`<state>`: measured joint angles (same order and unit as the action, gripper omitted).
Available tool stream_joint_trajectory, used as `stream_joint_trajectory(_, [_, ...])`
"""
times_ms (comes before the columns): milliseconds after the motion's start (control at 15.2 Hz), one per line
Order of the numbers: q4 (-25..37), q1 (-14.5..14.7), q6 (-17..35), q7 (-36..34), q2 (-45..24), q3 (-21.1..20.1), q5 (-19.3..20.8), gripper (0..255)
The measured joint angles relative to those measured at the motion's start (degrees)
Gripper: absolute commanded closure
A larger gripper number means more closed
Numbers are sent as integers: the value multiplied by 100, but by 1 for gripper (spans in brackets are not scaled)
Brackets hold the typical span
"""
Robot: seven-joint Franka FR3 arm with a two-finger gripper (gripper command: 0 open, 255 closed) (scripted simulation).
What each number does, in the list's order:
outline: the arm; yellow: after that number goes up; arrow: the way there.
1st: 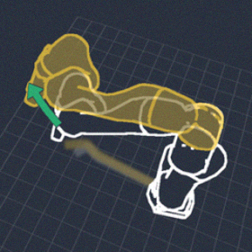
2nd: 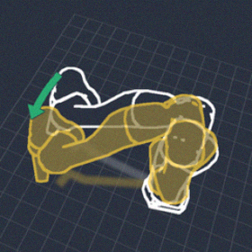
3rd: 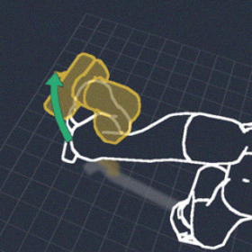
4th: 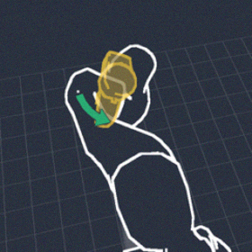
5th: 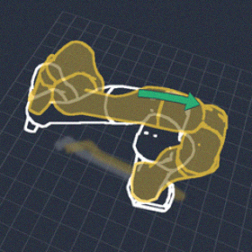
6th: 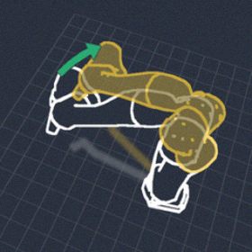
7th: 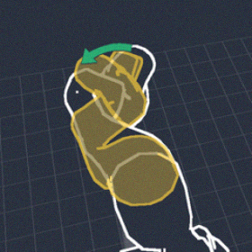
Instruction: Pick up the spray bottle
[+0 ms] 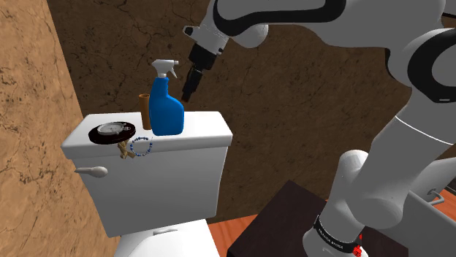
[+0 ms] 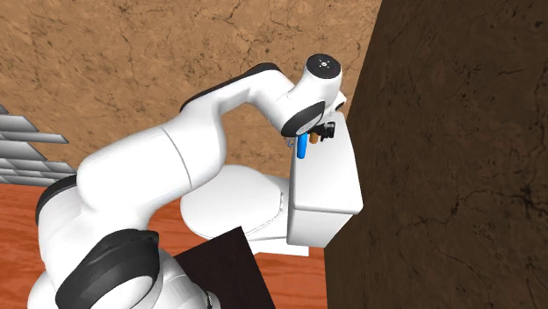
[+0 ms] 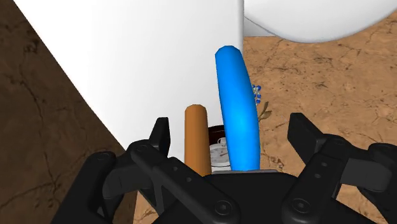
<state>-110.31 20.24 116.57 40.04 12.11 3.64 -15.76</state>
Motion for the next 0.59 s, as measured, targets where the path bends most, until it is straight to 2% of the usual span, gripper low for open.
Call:
stream_joint_trajectory(198, [368, 148, 7, 365, -233, -47, -185, 0])
stream_joint_trajectory(594, [30, 198, 378, 569, -242, -74, -287, 0])
